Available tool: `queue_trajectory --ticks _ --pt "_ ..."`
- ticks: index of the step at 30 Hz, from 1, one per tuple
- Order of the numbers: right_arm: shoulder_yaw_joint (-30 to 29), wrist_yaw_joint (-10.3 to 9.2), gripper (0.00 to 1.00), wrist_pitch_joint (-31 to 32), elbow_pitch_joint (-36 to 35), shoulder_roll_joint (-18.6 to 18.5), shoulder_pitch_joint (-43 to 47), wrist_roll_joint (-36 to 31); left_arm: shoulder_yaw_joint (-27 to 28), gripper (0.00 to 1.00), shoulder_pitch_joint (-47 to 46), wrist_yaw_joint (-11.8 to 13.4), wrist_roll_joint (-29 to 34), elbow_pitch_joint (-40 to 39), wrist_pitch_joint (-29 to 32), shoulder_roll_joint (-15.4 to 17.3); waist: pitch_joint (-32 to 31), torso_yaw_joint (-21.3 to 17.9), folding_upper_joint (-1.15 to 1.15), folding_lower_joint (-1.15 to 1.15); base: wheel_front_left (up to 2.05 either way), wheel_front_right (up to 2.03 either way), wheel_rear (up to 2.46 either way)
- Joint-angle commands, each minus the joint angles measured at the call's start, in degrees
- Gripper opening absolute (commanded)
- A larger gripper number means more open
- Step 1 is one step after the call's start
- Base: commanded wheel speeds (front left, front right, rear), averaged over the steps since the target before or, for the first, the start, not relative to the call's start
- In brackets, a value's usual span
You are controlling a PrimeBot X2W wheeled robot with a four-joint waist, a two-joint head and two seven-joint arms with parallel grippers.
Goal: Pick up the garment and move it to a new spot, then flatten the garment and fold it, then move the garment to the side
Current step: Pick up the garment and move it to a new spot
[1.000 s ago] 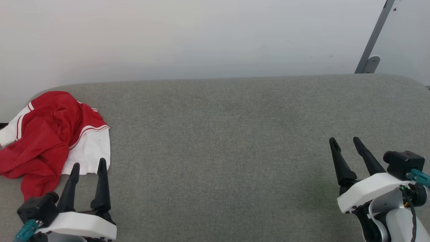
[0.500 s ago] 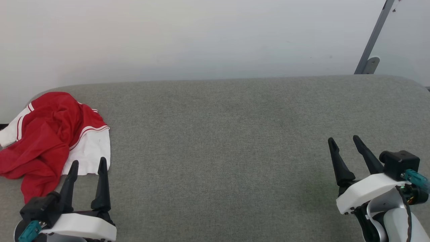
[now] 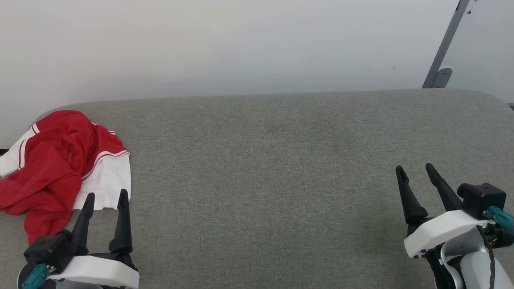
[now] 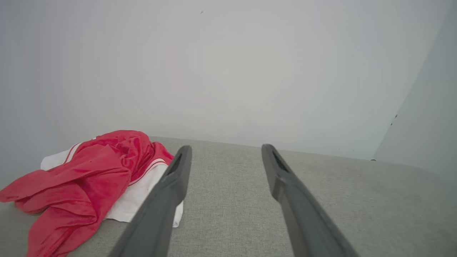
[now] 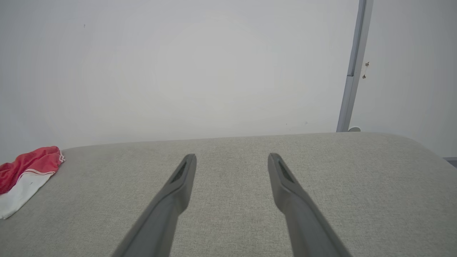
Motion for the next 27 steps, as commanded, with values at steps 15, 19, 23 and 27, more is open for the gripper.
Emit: queue_trajectory --ticks 15,19,23,27 --pt "3.2 0.00 1.00 -0.3 -0.8 0.4 -0.3 -0.4 3.5 1.00 1.1 2.3 -2.9 0.7 0.1 -0.2 -0.9 5.3 0.00 0.00 0.00 0.00 0.00" --pt "5.2 0.00 1.00 0.2 -0.3 0.4 -0.6 -0.1 4.7 1.00 1.9 3.2 -3.7 0.1 0.6 0.3 -1.5 8.6 0.00 0.00 0.00 0.00 0.00" --pt "6.8 0.00 1.00 0.2 -0.1 0.5 -0.9 0.3 5.9 1.00 2.9 3.7 -4.5 -0.4 1.1 1.1 -2.0 12.1 0.00 0.00 0.00 0.00 0.00" --pt "8.3 0.00 1.00 0.2 0.2 0.4 -1.2 0.6 6.5 1.00 4.1 4.5 -4.9 -1.2 1.2 1.1 -2.5 15.4 0.00 0.00 0.00 0.00 0.00"
